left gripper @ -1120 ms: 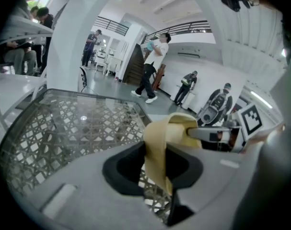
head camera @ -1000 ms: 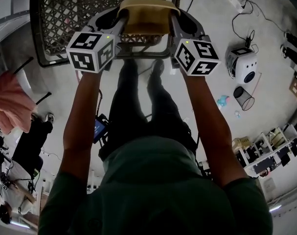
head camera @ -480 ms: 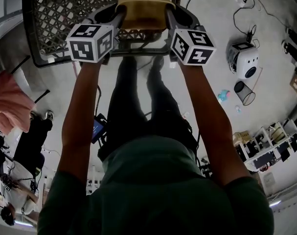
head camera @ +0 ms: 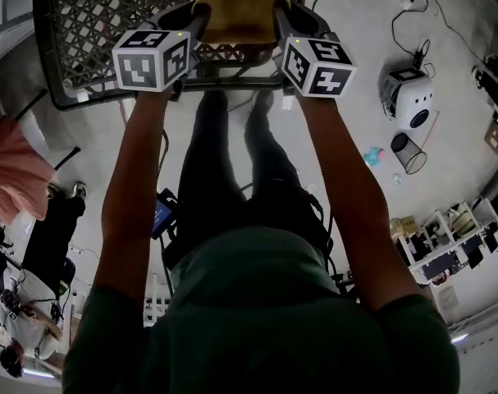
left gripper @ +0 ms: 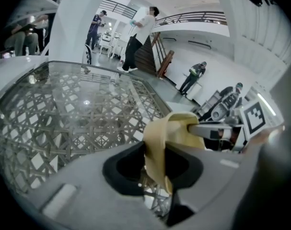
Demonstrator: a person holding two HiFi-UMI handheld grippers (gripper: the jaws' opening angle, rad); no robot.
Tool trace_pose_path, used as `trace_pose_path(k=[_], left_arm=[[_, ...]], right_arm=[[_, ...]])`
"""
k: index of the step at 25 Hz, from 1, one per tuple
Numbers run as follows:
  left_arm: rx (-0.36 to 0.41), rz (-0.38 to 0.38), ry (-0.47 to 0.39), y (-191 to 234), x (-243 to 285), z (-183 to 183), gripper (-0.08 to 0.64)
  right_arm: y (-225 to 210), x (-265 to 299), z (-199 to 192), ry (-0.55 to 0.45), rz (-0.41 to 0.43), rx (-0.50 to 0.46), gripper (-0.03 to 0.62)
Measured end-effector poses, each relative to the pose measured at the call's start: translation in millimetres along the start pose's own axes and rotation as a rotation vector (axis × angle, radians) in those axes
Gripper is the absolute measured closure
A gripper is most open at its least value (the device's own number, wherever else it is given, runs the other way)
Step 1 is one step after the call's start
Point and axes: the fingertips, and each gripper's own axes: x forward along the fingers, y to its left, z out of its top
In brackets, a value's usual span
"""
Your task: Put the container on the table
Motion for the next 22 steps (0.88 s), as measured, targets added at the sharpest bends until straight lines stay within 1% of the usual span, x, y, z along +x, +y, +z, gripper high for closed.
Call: trace_pose_path(k=[8, 14, 18, 22], left_arm=[[0.002, 0.009, 0.013, 5.0, 6.0, -3.8, 0.465], [0.027, 0.014, 0.023, 8.1, 8.8, -7.0, 0.453], [0.071, 0.026, 0.031, 8.4, 10.2, -8.0, 0.436], [0.116, 0.028, 0.04, 7.7, 14.5, -10.4, 0.388]], right_arm=[[-1.7, 9.2, -2.9, 0.019, -0.024, -0.06, 0.537], [-1.4, 14.6, -3.9, 0.027, -0.054, -0.095, 0.535], [-1.8, 16.7, -6.1, 0.043, -0.08, -0.125, 0.534], [-7.4, 20.4, -16.0, 0.087, -0.107, -0.143, 0.532]])
